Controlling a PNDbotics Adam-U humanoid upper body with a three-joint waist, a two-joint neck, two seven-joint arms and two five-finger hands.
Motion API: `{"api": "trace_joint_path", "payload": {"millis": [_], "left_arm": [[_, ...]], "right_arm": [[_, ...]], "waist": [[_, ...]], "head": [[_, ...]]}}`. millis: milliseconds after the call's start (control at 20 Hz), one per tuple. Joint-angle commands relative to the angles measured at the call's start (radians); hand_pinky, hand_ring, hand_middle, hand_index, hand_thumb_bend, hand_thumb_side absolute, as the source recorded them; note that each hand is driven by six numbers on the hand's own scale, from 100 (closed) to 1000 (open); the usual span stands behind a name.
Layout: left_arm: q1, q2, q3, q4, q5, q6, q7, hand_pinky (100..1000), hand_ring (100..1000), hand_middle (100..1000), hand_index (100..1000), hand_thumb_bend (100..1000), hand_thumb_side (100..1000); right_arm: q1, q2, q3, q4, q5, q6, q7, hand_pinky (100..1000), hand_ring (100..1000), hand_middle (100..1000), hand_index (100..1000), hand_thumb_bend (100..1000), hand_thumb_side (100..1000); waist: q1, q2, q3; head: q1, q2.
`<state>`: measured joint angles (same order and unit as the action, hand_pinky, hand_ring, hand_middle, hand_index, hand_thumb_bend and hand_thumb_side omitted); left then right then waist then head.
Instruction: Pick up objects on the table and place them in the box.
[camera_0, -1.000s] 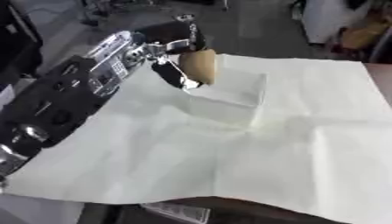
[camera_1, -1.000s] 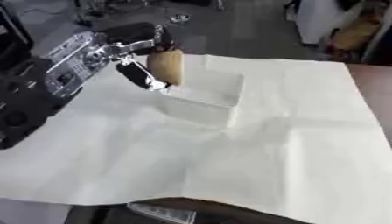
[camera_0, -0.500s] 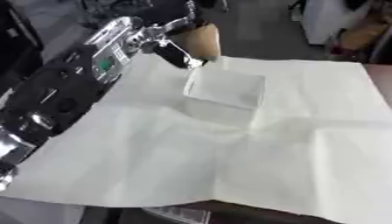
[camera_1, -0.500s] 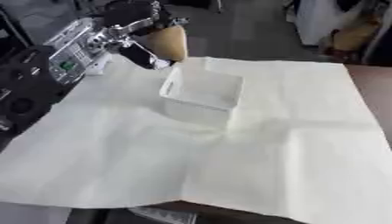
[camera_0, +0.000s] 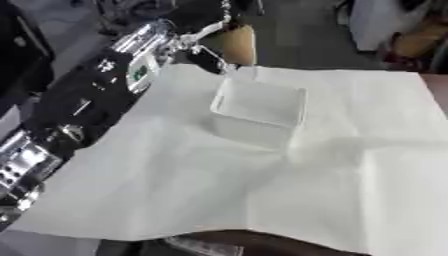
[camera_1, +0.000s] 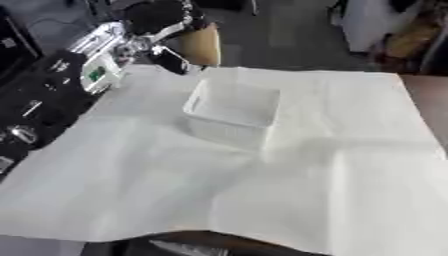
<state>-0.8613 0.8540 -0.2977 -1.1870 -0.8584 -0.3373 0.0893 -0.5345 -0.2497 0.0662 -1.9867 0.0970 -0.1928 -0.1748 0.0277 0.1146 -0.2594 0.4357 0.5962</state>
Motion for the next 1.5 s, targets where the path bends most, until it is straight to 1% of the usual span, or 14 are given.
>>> {"api": "trace_joint_path", "payload": {"millis": [50, 650, 750, 800, 850, 950, 1000, 1050, 1100, 1250, 1300, 1350, 1400, 1500], "left_arm": [[-0.038, 0.007, 0.009, 0.034, -0.129, -0.012, 0.050, 100, 100, 100, 179, 100, 290], [-0.064, -0.050, -0.002, 0.141, -0.546, -0.076, 0.169, 100, 100, 100, 186, 100, 247], [-0.058, -0.060, -0.012, 0.149, -0.642, -0.109, 0.180, 100, 100, 100, 189, 100, 280], [-0.057, -0.064, -0.012, 0.156, -0.675, -0.124, 0.189, 100, 100, 181, 263, 100, 481], [-0.052, -0.068, -0.018, 0.168, -0.708, -0.150, 0.186, 187, 190, 367, 425, 390, 711], [-0.052, -0.075, -0.015, 0.186, -0.751, -0.190, 0.177, 236, 241, 404, 458, 467, 741], [-0.051, -0.077, -0.015, 0.194, -0.766, -0.202, 0.170, 764, 709, 780, 748, 1000, 1000], [-0.049, -0.082, -0.016, 0.203, -0.783, -0.209, 0.153, 821, 754, 812, 764, 1000, 1000], [-0.051, -0.085, -0.014, 0.206, -0.792, -0.213, 0.145, 532, 516, 618, 651, 939, 934], [-0.050, -0.089, -0.007, 0.213, -0.799, -0.215, 0.131, 1000, 987, 988, 899, 1000, 1000], [-0.048, -0.091, -0.002, 0.217, -0.788, -0.205, 0.119, 1000, 873, 910, 829, 1000, 1000], [-0.048, -0.089, 0.010, 0.219, -0.768, -0.189, 0.108, 1000, 1000, 1000, 977, 1000, 1000], [-0.046, -0.089, 0.011, 0.219, -0.744, -0.178, 0.093, 1000, 987, 988, 899, 1000, 1000], [-0.046, -0.078, 0.031, 0.211, -0.675, -0.143, 0.064, 1000, 1000, 1000, 1000, 1000, 1000]], "right_arm": [[-0.034, 0.011, 0.002, -0.013, -0.012, 0.002, -0.004, 129, 448, 485, 738, 272, 1000], [-0.097, 0.035, 0.005, -0.013, 0.000, 0.011, -0.005, 128, 445, 483, 748, 260, 1000], [-0.099, 0.036, 0.004, -0.013, -0.001, 0.010, -0.005, 128, 445, 483, 748, 259, 1000], [-0.099, 0.036, 0.004, -0.013, -0.002, 0.010, -0.004, 128, 445, 483, 747, 259, 1000], [-0.099, 0.035, 0.005, -0.013, -0.004, 0.010, -0.003, 128, 445, 483, 747, 259, 1000], [-0.099, 0.035, 0.005, -0.013, -0.007, 0.009, 0.000, 128, 445, 483, 747, 259, 1000], [-0.098, 0.034, 0.005, -0.013, -0.008, 0.008, 0.001, 129, 446, 484, 747, 259, 1000], [-0.098, 0.034, 0.007, -0.013, -0.012, 0.007, 0.004, 129, 446, 484, 747, 259, 1000], [-0.097, 0.034, 0.006, -0.013, -0.014, 0.006, 0.005, 128, 445, 484, 747, 260, 1000], [-0.097, 0.033, 0.005, -0.013, -0.017, 0.005, 0.008, 129, 446, 484, 746, 260, 1000], [-0.097, 0.033, 0.005, -0.013, -0.018, 0.004, 0.009, 129, 446, 484, 746, 260, 1000], [-0.096, 0.033, 0.005, -0.013, -0.019, 0.003, 0.010, 129, 446, 484, 747, 260, 1000], [-0.096, 0.033, 0.005, -0.013, -0.020, 0.003, 0.011, 129, 446, 484, 746, 260, 1000], [-0.094, 0.031, 0.004, -0.013, -0.020, 0.004, 0.011, 128, 446, 484, 747, 259, 1000]], "waist": [[0.009, -0.001, -0.006], [0.040, 0.055, -0.053], [0.040, 0.056, -0.054], [0.040, 0.055, -0.054], [0.039, 0.055, -0.053], [0.039, 0.054, -0.052], [0.038, 0.054, -0.052], [0.037, 0.053, -0.052], [0.037, 0.053, -0.052], [0.036, 0.052, -0.051], [0.036, 0.052, -0.051], [0.035, 0.051, -0.050], [0.036, 0.051, -0.051], [0.036, 0.049, -0.048]], "head": [[0.030, -0.036], [0.065, -0.087], [0.064, -0.091], [0.064, -0.092], [0.065, -0.093], [0.065, -0.094], [0.065, -0.095], [0.065, -0.095], [0.065, -0.095], [0.066, -0.095], [0.068, -0.095], [0.069, -0.094], [0.071, -0.094], [0.071, -0.096]]}}
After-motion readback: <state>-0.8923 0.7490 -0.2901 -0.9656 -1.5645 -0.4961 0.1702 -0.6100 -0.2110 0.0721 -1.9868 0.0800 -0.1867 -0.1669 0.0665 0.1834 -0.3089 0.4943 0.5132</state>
